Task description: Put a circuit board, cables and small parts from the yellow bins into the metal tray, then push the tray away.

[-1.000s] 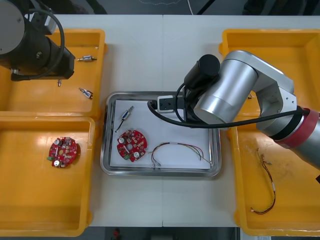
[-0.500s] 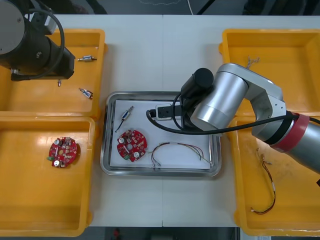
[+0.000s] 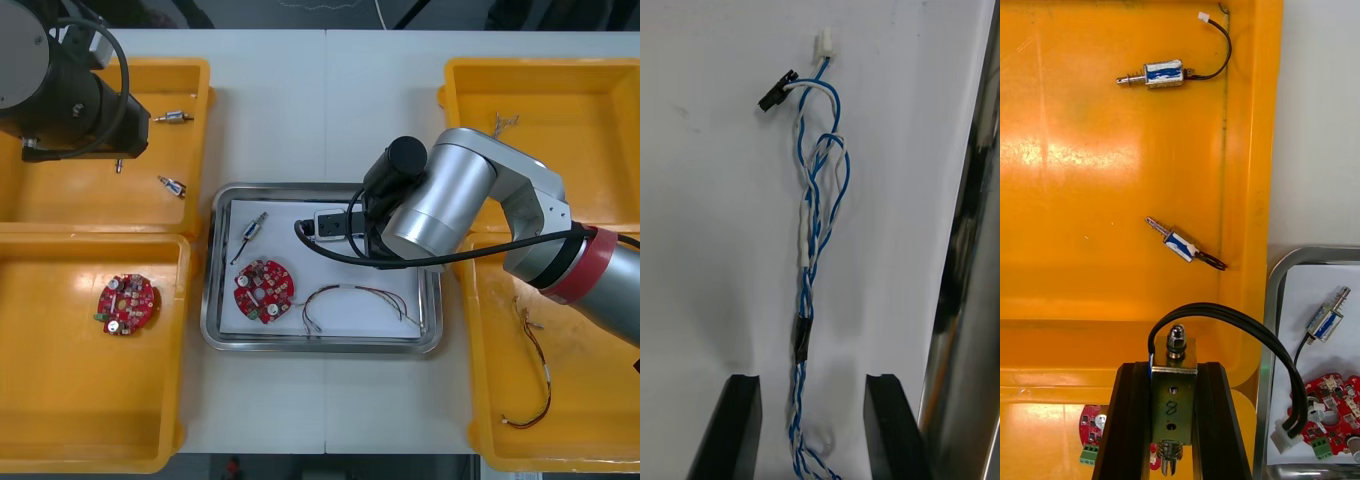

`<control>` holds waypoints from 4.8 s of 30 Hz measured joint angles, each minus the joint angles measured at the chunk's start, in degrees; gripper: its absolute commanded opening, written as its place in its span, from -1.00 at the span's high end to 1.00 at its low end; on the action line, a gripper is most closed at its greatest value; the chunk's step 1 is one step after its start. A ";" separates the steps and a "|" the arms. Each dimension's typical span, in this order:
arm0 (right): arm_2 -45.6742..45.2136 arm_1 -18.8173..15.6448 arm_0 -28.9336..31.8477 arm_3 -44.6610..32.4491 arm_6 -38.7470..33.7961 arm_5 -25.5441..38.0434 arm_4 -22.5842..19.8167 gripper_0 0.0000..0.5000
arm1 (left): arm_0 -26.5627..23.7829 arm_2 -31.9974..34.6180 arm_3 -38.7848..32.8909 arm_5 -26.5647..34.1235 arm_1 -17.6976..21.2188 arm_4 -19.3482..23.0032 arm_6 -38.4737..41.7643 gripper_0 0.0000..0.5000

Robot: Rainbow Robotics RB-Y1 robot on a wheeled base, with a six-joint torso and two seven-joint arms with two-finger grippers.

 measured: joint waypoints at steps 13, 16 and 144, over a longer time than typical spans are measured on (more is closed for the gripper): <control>-6.80 3.75 0.02 -4.32 -0.16 16.61 -0.02 -1.00 | 0.00 0.00 -0.07 0.00 0.00 0.20 0.00 0.99; -10.59 5.15 0.36 -7.09 -0.34 23.00 0.00 -1.00 | 0.00 -0.01 -0.12 0.00 -0.01 0.34 0.00 0.99; -10.50 -1.53 9.68 -34.18 -34.86 31.53 -9.19 -1.00 | 31.80 21.98 -14.21 0.04 4.09 10.13 -11.78 -1.00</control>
